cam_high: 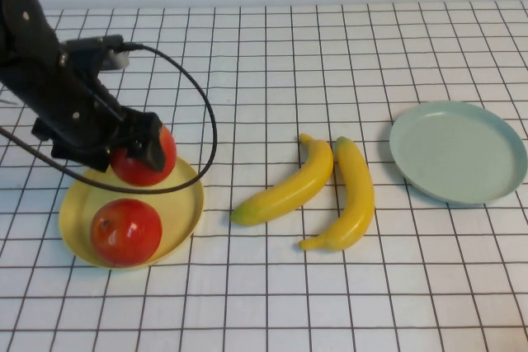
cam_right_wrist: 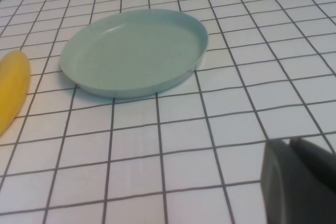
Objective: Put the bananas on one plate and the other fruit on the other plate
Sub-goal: Put one type of fruit in the left plate, then put another type of fruit in the right plate
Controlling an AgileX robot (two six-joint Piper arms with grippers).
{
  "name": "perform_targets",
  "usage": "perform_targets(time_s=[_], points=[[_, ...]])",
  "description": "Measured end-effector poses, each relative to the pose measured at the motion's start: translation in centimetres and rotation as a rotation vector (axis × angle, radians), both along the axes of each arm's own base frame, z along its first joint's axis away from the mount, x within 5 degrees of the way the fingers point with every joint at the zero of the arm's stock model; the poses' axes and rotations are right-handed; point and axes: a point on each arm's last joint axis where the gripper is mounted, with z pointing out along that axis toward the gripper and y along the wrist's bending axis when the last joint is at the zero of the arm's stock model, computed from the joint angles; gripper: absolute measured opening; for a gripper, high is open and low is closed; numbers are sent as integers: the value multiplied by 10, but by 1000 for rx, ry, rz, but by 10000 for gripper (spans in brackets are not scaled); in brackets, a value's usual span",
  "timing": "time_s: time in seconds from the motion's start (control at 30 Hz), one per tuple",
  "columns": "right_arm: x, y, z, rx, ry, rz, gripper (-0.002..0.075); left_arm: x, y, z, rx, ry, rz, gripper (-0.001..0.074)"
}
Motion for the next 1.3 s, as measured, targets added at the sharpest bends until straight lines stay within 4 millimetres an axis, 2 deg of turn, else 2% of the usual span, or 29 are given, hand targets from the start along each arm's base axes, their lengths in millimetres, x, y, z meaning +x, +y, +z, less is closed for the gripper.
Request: perform_targets(time_s=[0.13, 0.23, 0.33, 0.57, 0.8, 0.87, 0.9, 0.97, 1.0, 1.03, 1.13, 1.3], points=[[0, 0, 0, 0, 0, 0, -16, -8, 8, -24, -56, 62, 16, 618], [0, 0, 0, 0, 0, 0, -16, -11, 10, -28, -103, 80, 17, 662], [0, 0, 0, 0, 0, 0, -16, -9, 11, -25, -144, 57, 21, 668], [0, 0, 0, 0, 0, 0, -16, -15, 14, -3, -161, -28, 5, 668], [0, 0, 0, 0, 0, 0, -16, -38, 27, 40, -53, -210, -27, 658], [0, 0, 0, 0, 0, 0, -16, -50, 30, 50, -47, -272, -19, 579], [0, 0, 0, 0, 0, 0, -16, -57, 31, 55, -49, -311, -16, 496], [0, 0, 0, 0, 0, 0, -16, -72, 32, 62, -76, -377, -10, 266], [0, 0, 0, 0, 0, 0, -16, -81, 32, 64, -93, -413, -14, 174], [0, 0, 0, 0, 0, 0, -16, -91, 32, 67, -111, -449, -19, 114], [0, 0, 0, 0, 0, 0, -16, -121, 35, 72, -136, -550, -6, 33], [0, 0, 0, 0, 0, 0, -16, -165, 42, 81, -126, -657, -19, 3]])
